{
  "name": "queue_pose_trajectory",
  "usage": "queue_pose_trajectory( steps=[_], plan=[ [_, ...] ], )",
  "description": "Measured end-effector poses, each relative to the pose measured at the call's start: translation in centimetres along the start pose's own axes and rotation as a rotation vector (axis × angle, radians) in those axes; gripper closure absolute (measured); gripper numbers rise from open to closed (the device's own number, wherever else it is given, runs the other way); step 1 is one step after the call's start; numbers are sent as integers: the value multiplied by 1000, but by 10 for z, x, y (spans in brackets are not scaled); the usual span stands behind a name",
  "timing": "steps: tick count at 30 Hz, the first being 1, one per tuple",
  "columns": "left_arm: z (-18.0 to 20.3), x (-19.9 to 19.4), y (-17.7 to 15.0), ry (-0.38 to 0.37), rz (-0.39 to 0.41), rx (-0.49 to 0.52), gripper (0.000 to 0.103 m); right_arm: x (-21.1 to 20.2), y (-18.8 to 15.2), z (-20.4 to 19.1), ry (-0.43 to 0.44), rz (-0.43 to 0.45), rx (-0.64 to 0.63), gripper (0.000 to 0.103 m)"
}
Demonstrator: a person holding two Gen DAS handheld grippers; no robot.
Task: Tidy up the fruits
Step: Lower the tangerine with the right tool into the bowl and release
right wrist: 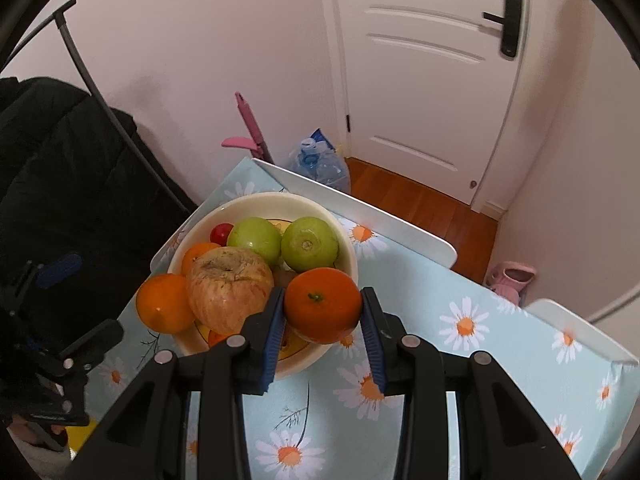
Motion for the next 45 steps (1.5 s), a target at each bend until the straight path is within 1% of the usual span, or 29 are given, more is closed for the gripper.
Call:
queue_pose_trajectory(
  steps=[8,15,24,25,27,29,31,34,41,45],
  plan=[
    [-3,0,-8,33,-21,-47,0,30,11,1,33,-26,-28,69],
    [-6,3,-13,65,-36,-72,0,54,9,6,57,-51,-40,69],
    [-8,6,-19,91,-50,-87,0,66,8,14,74,-48,-17,69],
    [-7,5,-19,92,-50,-87,0,67,8,13,82,-51,-15,66],
    [-5,4,-19,95,-48,-86,0,65,8,11,102,-48,-13,38],
    [-5,2,-19,98,-44,-85,0,61,9,11,103,-32,-9,23],
    [-3,1,-19,98,-40,-86,0,59,10,13,97,-21,-5,16],
    [-1,-3,-18,107,-32,-87,0,53,9,14,110,-12,8,15],
    [3,-18,-14,136,7,-91,0,39,8,15,111,16,-17,15],
    [6,-31,-12,140,36,-85,0,22,6,15,111,35,-20,15]
  ],
)
Point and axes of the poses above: each gripper's, at about its wrist camera, not at the fingertips, and x roughly the way its jaws point, z to its right, y to its top, the point moved 10 cm from there along x, roughly the way its jaws point, and after that the axes turned 1 degree about z, right-handed, at the moved point
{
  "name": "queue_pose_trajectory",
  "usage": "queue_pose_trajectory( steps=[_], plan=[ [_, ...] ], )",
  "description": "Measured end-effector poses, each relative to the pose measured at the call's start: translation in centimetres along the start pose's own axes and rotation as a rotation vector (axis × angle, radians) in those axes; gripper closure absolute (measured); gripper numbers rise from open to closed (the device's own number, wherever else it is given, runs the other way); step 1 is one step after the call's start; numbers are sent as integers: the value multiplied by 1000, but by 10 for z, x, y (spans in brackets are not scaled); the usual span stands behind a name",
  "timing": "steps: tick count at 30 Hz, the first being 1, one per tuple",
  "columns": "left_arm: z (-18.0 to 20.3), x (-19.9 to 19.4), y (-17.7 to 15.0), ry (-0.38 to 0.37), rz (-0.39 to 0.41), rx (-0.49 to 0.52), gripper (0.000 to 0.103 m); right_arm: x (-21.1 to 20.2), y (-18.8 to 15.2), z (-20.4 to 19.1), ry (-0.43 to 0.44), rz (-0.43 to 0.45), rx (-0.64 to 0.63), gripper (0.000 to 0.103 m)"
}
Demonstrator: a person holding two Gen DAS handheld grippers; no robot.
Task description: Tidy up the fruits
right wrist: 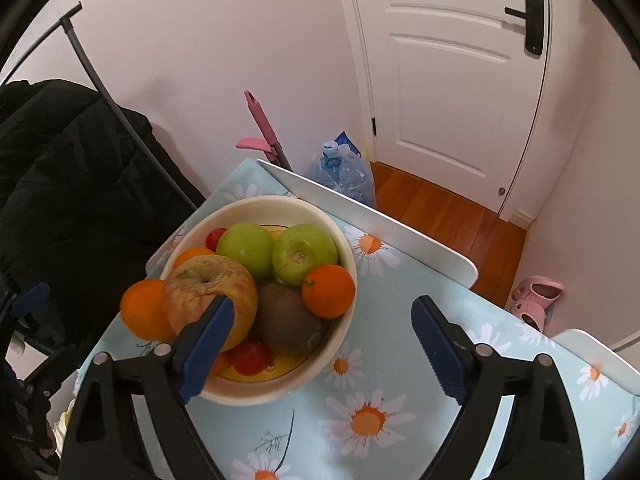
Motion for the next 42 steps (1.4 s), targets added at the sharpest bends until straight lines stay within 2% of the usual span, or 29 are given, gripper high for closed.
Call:
queue_pose_trajectory(
  steps=[10,17,19,28,32,42],
  plan=[
    [9,-41,15,-48,77,72,0,-73,-7,-13,-81,72,31,15],
    [9,-80,26,-93,129,138,0,-148,-25,-24,-199,142,125,14],
    [11,-88,31,-105,142,147,0,-169,-32,-25,-246,160,151,0],
    [32,-114,35,-161,203,203,0,-250,-72,-33,-455,265,246,0],
    [39,-121,34,-182,210,208,0,-272,-88,-32,-536,293,284,0],
    [47,-131,31,-214,222,191,0,-296,-112,-25,-636,316,347,0]
  ],
)
Point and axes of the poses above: each gripper's, at about its wrist camera, not at the fingertips, and x roughly the way its jaws point, z to its right, y to its top, the point moved 10 cm from there along x, roughly the way its jaws point, and after that the axes turned 1 degree about z, right-handed, at the moved point
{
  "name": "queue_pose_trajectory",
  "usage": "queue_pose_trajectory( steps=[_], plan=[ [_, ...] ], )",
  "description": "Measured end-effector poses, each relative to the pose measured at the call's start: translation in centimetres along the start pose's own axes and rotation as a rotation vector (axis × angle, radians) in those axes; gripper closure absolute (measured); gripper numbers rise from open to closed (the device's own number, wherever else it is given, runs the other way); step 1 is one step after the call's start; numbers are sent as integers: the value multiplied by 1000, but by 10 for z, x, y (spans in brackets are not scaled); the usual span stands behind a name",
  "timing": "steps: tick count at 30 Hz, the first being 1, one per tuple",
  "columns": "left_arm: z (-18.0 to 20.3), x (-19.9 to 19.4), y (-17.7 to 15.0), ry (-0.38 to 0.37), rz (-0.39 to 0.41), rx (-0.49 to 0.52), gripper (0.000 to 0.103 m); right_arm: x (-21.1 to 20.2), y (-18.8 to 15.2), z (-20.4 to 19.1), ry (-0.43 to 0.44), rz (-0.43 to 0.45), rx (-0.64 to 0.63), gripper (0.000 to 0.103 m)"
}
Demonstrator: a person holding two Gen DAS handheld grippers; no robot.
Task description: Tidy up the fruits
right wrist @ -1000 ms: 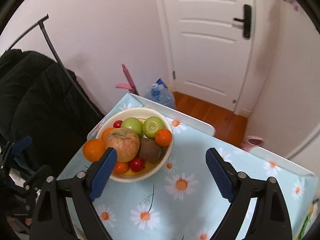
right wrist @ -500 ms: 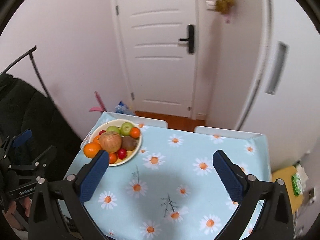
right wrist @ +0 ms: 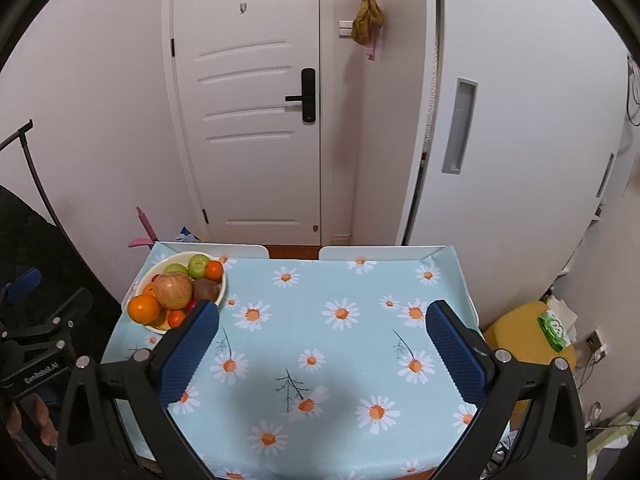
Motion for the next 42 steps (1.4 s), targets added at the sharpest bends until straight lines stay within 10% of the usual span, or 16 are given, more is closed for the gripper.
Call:
queue_pose_trajectory(
  steps=[42],
  plan=[
    [15,-15,11,9,31,1,0,2,-2,18,-10,1,-9,0]
  ],
)
Point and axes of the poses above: each gripper's, at about its wrist camera, not at the fingertips, and x roughly the way its jaws point, z to its right, y to its top, the point moved 10 cm from there along x, roughly the way its jaws point, and after that the axes turned 1 degree about z, right-handed, at the moved point
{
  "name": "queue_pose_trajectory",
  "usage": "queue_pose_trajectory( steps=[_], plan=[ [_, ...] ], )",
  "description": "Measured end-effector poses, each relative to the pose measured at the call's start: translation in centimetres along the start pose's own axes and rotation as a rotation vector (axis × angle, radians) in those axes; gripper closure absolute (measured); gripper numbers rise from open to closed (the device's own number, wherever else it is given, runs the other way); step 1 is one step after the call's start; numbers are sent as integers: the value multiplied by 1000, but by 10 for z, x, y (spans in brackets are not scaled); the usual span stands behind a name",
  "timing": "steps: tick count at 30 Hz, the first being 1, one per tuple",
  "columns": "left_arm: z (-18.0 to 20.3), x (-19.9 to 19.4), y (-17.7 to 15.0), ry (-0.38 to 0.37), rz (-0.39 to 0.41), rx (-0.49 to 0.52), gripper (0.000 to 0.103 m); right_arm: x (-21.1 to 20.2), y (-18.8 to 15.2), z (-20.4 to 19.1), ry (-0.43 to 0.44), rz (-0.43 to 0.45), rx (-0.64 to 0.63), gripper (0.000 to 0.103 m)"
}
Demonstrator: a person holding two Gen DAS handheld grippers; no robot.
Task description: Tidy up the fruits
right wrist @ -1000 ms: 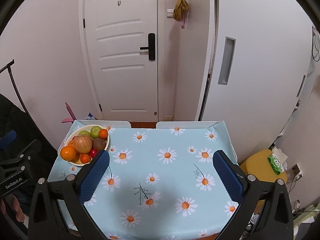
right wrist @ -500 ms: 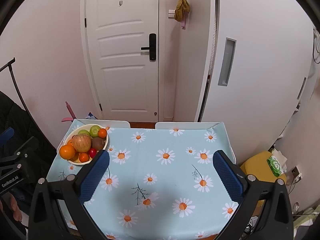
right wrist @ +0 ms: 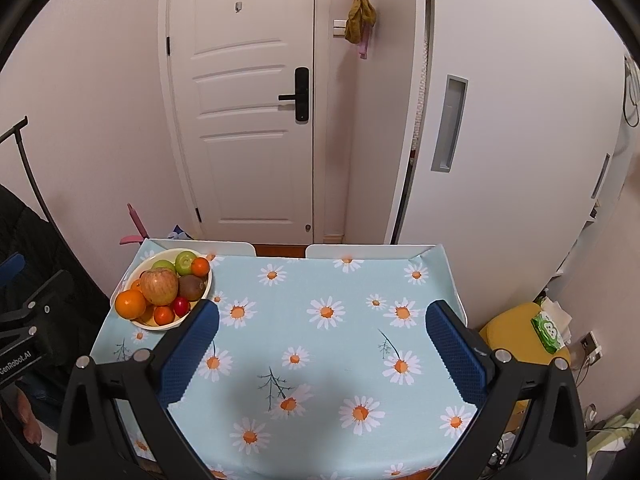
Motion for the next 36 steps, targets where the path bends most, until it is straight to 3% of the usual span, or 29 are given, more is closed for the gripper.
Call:
queue_pose_trajectory(
  steps=[17,36],
  plan=[
    [4,-1,4,-16,16,-8,0,2,-1,3,0,-2,5,0],
    [-4,-2,8,27,53,-7,0,4,-1,4,1,-3,4,0]
  ],
)
Point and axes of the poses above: each gripper's, at about its wrist camera, not at the fingertips, and x roughly the way its jaws point, z to its right, y to its top, the point moved 10 cm from there along x, roughly the way its jaws point, and after that the axes turned 1 degree about z, right-handed, at the moved point
